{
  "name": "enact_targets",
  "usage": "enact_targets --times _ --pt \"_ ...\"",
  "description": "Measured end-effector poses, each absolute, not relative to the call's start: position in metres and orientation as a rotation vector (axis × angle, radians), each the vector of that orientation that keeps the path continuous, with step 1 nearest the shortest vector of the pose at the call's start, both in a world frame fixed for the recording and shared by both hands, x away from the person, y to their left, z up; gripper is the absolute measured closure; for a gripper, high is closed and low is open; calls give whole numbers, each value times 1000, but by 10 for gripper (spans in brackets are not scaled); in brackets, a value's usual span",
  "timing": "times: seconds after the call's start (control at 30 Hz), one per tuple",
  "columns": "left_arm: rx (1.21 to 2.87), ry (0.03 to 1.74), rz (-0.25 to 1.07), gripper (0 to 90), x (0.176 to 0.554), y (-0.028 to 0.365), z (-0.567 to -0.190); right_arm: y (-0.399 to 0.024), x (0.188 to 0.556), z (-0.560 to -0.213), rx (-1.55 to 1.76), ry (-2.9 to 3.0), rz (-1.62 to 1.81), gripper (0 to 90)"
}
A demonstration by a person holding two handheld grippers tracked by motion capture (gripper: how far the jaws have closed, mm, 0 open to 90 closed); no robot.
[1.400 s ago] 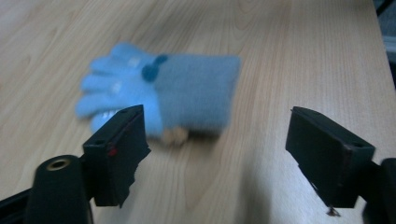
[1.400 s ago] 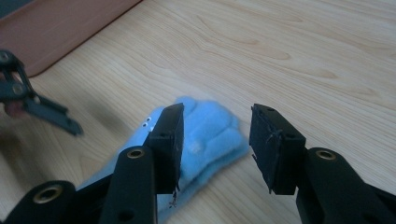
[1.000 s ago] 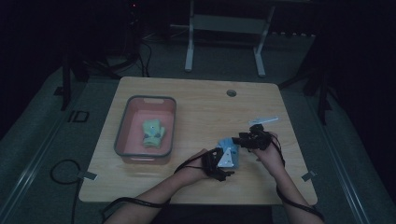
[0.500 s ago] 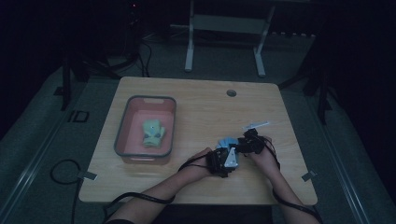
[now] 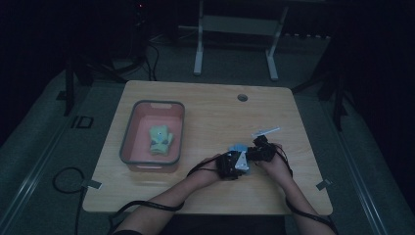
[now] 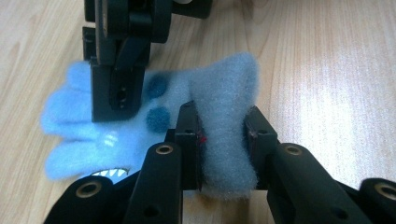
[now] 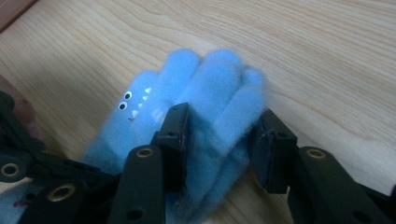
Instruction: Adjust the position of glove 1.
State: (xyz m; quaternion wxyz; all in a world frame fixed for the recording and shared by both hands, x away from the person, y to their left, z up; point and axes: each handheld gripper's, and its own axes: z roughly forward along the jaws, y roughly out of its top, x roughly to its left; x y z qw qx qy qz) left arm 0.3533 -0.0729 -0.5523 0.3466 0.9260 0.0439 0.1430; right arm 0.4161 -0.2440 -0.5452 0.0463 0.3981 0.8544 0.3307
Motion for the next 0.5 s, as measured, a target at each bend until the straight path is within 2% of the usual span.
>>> enact_targets --times 0.2,0.5 --pt "2410 123 375 751 353 -71 -549 -239 420 -546 1222 2672 1037 747" --pt "2420 138 382 758 351 -61 -527 -238 421 -531 1232 2641 1168 776"
